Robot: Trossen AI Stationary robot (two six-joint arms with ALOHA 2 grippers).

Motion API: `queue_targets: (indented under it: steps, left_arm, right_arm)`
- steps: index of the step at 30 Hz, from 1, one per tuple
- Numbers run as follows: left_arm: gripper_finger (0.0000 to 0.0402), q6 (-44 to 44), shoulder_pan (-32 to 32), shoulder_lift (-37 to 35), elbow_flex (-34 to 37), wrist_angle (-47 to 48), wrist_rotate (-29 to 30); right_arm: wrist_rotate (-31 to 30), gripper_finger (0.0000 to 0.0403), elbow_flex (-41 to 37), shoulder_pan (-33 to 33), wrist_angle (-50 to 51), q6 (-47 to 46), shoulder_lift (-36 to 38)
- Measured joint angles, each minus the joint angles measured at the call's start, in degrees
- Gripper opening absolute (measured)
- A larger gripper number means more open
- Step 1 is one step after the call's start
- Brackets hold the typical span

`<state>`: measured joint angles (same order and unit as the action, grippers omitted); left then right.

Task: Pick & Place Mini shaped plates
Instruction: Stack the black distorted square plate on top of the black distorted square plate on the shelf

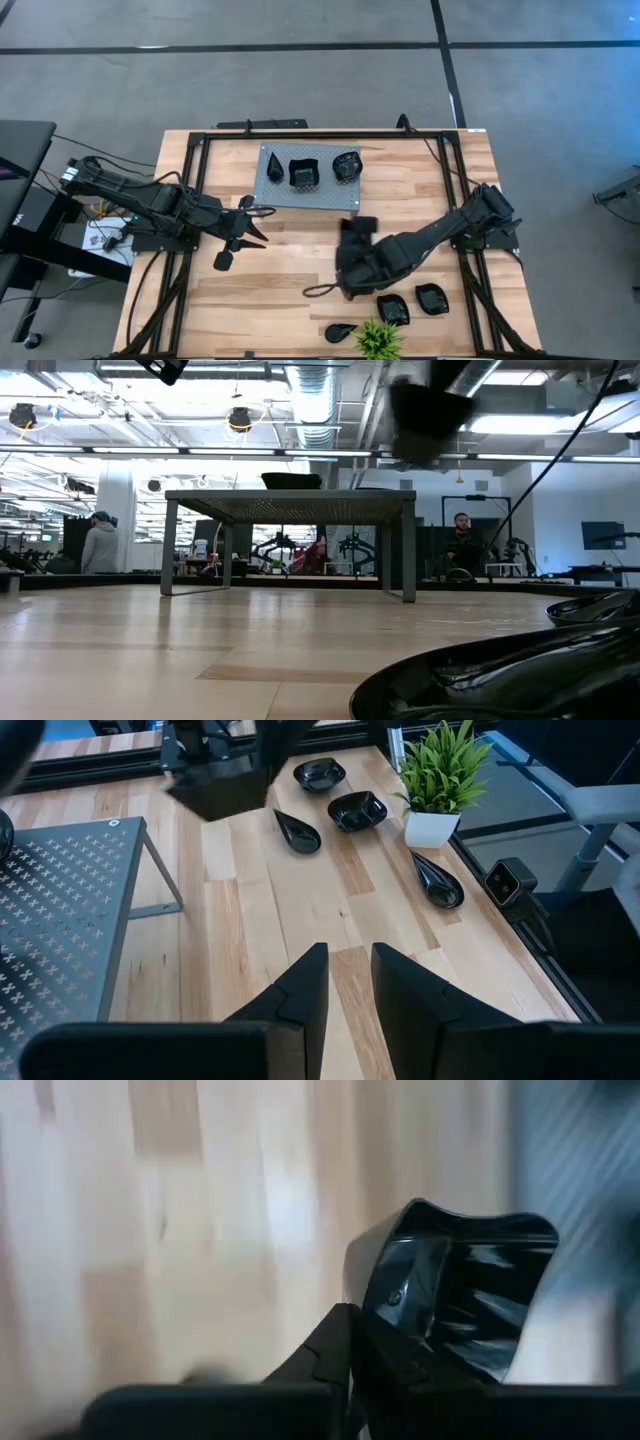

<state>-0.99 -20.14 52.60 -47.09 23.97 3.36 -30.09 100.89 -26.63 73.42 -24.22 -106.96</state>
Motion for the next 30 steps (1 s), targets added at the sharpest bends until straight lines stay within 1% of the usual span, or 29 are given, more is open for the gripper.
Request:
queue_targets:
  steps: [3, 4, 6, 7, 9, 12, 14, 16, 18, 19, 22, 24, 30]
  left_arm:
    - [0.0081, -0.01, 0.00, 0.00, 0.00, 0.00, 0.00]
    - [0.0081, -0.01, 0.00, 0.00, 0.00, 0.00, 0.00]
    - [0.0081, -0.01, 0.00, 0.00, 0.00, 0.00, 0.00]
    - [0.0081, -0.01, 0.00, 0.00, 0.00, 0.00, 0.00]
    - [0.0081, 0.00, 0.00, 0.01, 0.00, 0.00, 0.00]
    - [0.0081, -0.01, 0.00, 0.02, 0.00, 0.00, 0.00]
    - [0.0081, 0.01, 0.00, 0.02, 0.00, 0.00, 0.00]
    - [0.0081, 0.01, 0.00, 0.02, 0.00, 0.00, 0.00]
    - [0.0081, 0.01, 0.00, 0.02, 0.00, -0.02, 0.02]
    - [0.0081, 0.01, 0.00, 0.02, 0.00, -0.02, 0.02]
    - [0.0081, 0.01, 0.00, 0.02, 0.00, -0.02, 0.02]
    - [0.0081, 0.08, 0.00, 0.02, 0.00, -0.02, 0.02]
    - [0.0081, 3.23, 0.00, 0.02, 0.00, -0.23, 0.02]
  right_arm:
    - [-10.99, 0.0011, 0.43, 1.99, -7.36, 12.53, 0.00]
    - [-13.80, 0.0010, 0.43, 3.18, -9.50, 16.54, 0.00]
    - [-16.85, 0.0007, 0.43, 6.28, -13.78, 23.46, -0.02]
    - [-16.97, 0.0004, 0.43, 8.09, -16.01, 26.44, 0.00]
    - [-15.58, 0.0002, 0.43, 11.77, -20.40, 31.92, -0.02]
    - [-10.65, 0.0004, 0.43, 16.45, -26.05, 41.20, -0.02]
    - [-8.95, 0.0004, 0.42, 19.08, -29.08, 44.54, -0.02]
    - [-7.78, 0.0003, 0.43, 21.46, -30.10, 45.55, -0.02]
    - [-5.32, 0.0002, 0.43, 23.75, -30.17, 45.22, -0.02]
    - [-3.51, 0.0002, 0.41, 24.72, -30.15, 44.76, -0.02]
    - [5.05, 0.0006, 0.41, 27.43, -30.19, 43.85, -0.02]
    - [8.54, 0.0009, 0.41, 28.73, -30.19, 43.83, -0.02]
    - [9.22, 0.0028, 0.41, 30.42, -30.76, 44.16, -0.02]
